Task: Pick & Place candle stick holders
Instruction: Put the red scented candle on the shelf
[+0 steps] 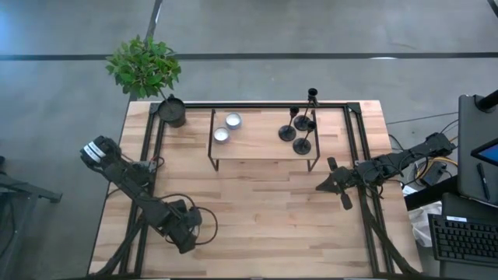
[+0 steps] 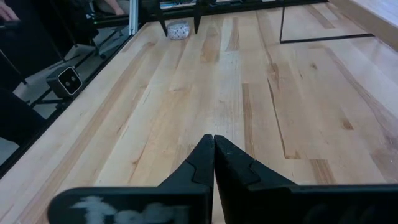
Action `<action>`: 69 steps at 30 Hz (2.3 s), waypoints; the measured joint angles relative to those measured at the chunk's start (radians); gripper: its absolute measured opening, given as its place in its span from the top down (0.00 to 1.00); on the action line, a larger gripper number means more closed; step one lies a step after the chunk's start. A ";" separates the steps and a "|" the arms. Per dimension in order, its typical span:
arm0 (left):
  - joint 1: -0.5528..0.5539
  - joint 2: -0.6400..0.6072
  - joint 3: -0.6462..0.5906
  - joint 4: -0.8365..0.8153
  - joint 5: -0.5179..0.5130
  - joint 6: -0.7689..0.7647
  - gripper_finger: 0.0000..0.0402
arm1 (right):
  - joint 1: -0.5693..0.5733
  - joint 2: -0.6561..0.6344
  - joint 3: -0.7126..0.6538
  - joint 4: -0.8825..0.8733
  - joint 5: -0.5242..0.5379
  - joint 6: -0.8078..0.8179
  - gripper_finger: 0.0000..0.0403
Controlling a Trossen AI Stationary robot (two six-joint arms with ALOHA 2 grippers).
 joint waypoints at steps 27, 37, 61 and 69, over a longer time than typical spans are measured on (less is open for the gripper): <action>0.000 0.003 0.004 -0.014 -0.019 -0.001 0.28 | 0.000 0.000 0.000 0.000 0.000 0.000 0.98; 0.010 -0.005 0.036 -0.045 -0.028 0.009 0.26 | 0.000 0.000 0.000 0.000 0.000 0.000 0.98; 0.395 -0.096 0.372 -0.363 0.072 0.499 0.25 | 0.000 0.000 0.000 0.000 0.000 0.000 0.98; 0.602 -0.095 0.550 -0.489 0.056 0.802 0.25 | 0.000 0.000 0.000 0.000 0.000 0.000 0.98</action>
